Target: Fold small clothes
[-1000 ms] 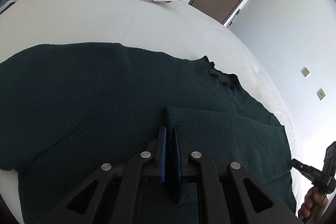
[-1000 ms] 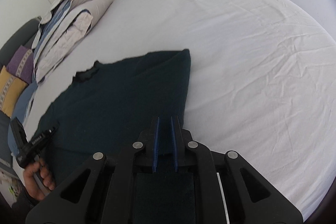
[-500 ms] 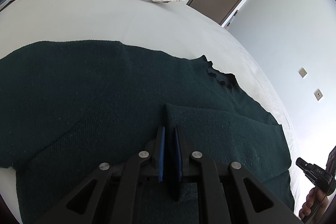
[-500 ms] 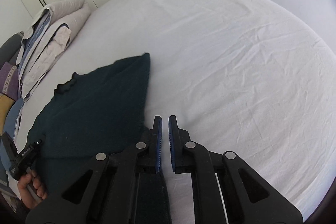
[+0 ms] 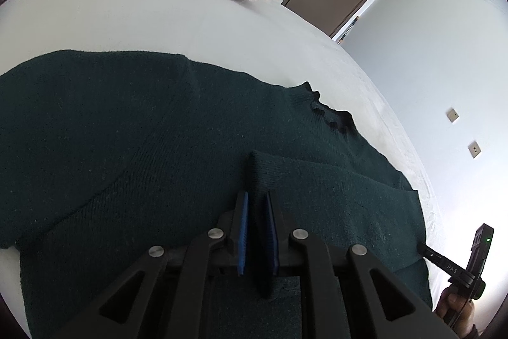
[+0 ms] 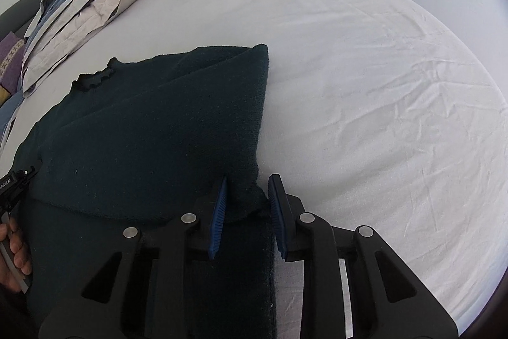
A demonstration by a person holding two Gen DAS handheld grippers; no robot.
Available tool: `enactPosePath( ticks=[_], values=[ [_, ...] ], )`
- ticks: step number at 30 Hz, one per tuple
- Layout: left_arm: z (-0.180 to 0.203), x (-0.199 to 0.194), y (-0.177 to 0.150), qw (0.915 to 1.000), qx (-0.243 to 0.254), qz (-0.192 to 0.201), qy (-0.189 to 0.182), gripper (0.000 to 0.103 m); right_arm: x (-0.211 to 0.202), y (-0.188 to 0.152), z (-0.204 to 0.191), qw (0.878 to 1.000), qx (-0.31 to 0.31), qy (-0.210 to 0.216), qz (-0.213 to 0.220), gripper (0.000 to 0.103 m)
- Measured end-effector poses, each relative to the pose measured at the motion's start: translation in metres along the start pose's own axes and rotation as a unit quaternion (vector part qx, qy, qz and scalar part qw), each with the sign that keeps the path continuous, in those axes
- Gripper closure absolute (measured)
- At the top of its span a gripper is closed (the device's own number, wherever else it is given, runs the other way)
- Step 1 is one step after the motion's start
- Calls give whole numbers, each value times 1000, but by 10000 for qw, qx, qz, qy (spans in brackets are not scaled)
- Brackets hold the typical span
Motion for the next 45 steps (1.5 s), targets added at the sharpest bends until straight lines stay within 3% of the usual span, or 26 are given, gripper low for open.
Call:
enactPosePath(
  ticks=[1,2,4,6,7,9,11,13,16,18,22,25,29,32,34,36,38,40,45],
  values=[
    [-1,-6,1,10000,-67,-16,-51,87,-9,0,4,9998,200,-16,52,79],
    [-3,-14,3,9999,-99,45,-23,79,-20,1,9,9992,341,-79,179,76],
    [-13,-41,7,9992,-229,306,67,42,-53,6,5,9972,391,-80,635,76],
    [-27,-73,10,9972,-465,583,47,28,-83,11,-2,9938,289,-71,1070,71],
    [-38,-93,11,9956,-599,721,16,28,-100,11,-7,9916,222,-108,1270,64],
    [-63,-126,10,9923,-883,864,11,28,-130,7,-27,9846,139,-178,1735,30],
    [-97,-160,8,9864,-1250,1057,112,28,-155,0,-55,9774,-7,-23,2113,21],
    [-136,-194,4,9784,-1617,1265,244,28,-167,-8,-90,9759,-221,287,2154,20],
    [-205,-235,-5,9565,-2455,1537,336,28,-177,-24,-133,9762,-361,747,2003,20],
    [-249,-261,-12,9354,-3039,1761,401,28,-177,-34,-157,9771,-363,1029,1827,20],
    [-313,-294,-15,8943,-3928,2138,126,28,-177,-54,-194,9773,-380,1293,1633,20],
    [-338,-296,-9,8766,-4273,2212,-5,28,-180,-65,-211,9776,-419,1408,1508,20],
    [-354,-291,6,8648,-4412,2395,74,35,-190,-73,-221,9753,-372,1557,1519,20],
    [-365,-285,19,8636,-4417,2419,241,55,-194,-72,-216,9743,-325,1559,1590,20],
    [-371,-283,22,8629,-4447,2375,364,81,-195,-72,-210,9744,-300,1571,1580,20],
    [-370,-284,27,8673,-4351,2361,529,96,-194,-75,-203,9749,-251,1564,1565,20],
    [-358,-288,32,8763,-4112,2420,674,96,-192,-76,-188,9755,-177,1575,1523,21],
    [-335,-289,43,8923,-3726,2432,768,95,-186,-79,-178,9768,-66,1577,1450,21],
    [-228,-269,77,9459,-2208,2231,821,95,-176,-87,-148,9784,213,1552,1351,23]
  ],
)
Point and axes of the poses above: each gripper's, at about its wrist camera, not at the fingertips, and x roughly the way its jaws point, z to its right, y to its top, the point moved 7 cm from there along x, roughly the way its jaws point, and after that the axes turned 3 degrees about -x, right-handed, at the moved point
